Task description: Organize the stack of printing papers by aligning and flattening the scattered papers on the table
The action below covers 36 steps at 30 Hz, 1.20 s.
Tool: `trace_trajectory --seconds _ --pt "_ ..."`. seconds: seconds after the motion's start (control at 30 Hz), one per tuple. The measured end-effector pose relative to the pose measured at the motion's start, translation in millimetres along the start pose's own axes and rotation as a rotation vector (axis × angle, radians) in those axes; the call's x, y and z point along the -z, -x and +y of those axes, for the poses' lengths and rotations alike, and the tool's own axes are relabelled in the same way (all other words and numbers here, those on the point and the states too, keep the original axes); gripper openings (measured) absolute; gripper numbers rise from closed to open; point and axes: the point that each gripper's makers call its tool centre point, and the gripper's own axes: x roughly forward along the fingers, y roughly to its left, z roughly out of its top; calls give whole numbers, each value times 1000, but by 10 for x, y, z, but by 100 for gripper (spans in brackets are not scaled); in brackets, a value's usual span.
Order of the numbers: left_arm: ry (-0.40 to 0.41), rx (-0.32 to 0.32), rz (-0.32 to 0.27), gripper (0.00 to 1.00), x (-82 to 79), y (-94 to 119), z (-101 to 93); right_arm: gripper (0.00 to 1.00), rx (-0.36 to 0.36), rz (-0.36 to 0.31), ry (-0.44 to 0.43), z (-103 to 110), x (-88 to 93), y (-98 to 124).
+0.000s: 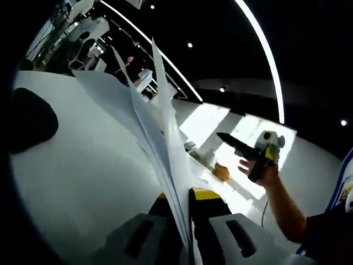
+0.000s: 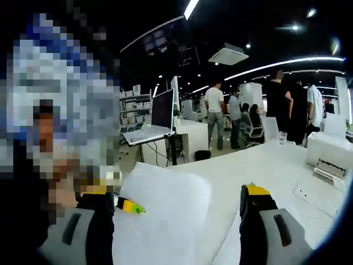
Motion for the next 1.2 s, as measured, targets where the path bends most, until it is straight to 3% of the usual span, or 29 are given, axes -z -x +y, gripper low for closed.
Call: trace_trajectory --seconds 0.03,0.13,0.43,0.87,1.2 --pt "-1 2 -2 6 0 1 -5 90 -2 -37 15 46 -62 50" --pt "-4 6 -7 6 -3 3 -10 90 -11 -60 27 109 -84 170" --pt "0 2 -2 7 14 -10 -12 90 83 -81 -17 -231 132 559" --pt "-12 4 1 7 22 -8 -25 90 202 -68 21 -259 334 1119" --pt "-15 3 -2 7 10 0 -30 90 263 -49 34 -262 480 1336"
